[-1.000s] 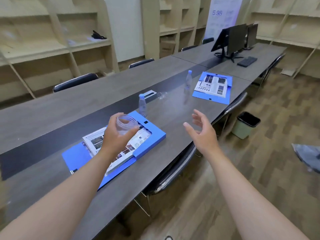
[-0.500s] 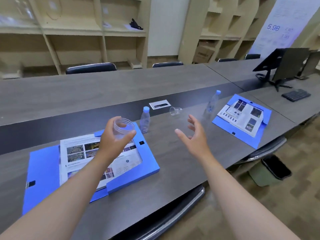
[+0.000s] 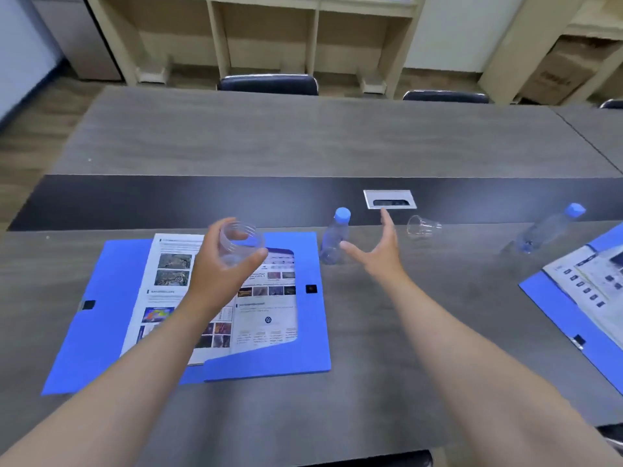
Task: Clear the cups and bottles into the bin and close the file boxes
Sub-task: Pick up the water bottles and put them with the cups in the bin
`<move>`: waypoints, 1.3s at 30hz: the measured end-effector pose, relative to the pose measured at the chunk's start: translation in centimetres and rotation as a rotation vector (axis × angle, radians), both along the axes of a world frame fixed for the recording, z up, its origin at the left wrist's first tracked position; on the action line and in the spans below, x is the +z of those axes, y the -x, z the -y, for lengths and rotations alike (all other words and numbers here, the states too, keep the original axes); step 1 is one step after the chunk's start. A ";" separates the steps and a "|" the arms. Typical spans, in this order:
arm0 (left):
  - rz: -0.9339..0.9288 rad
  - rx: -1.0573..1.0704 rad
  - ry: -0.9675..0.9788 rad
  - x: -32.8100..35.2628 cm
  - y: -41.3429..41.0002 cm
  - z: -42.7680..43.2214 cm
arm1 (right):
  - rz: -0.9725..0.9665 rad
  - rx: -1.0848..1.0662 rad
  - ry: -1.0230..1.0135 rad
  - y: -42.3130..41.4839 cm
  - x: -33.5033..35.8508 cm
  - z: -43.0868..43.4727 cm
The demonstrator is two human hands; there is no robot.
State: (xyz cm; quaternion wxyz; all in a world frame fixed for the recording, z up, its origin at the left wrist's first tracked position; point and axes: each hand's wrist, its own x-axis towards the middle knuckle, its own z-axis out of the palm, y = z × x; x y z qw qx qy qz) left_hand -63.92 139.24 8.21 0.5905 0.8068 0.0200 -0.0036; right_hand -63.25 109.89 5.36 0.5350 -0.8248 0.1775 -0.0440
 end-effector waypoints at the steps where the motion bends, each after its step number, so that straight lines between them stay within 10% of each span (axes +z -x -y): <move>1: -0.006 0.023 -0.003 -0.7 0.1 0.3 | -0.011 0.026 -0.004 -1.3 -1.1 0.2; 18: -0.069 0.241 -0.046 0.6 5.7 9.7 | 0.021 0.360 -0.108 -7.4 -1.7 3.5; 30: 0.291 -0.379 -0.615 3.1 1.7 19.1 | 0.250 0.520 -0.130 -2.2 8.3 9.3; 39: 0.476 -0.681 -0.470 3.1 -0.2 28.0 | 0.189 0.342 -0.160 0.7 9.0 16.3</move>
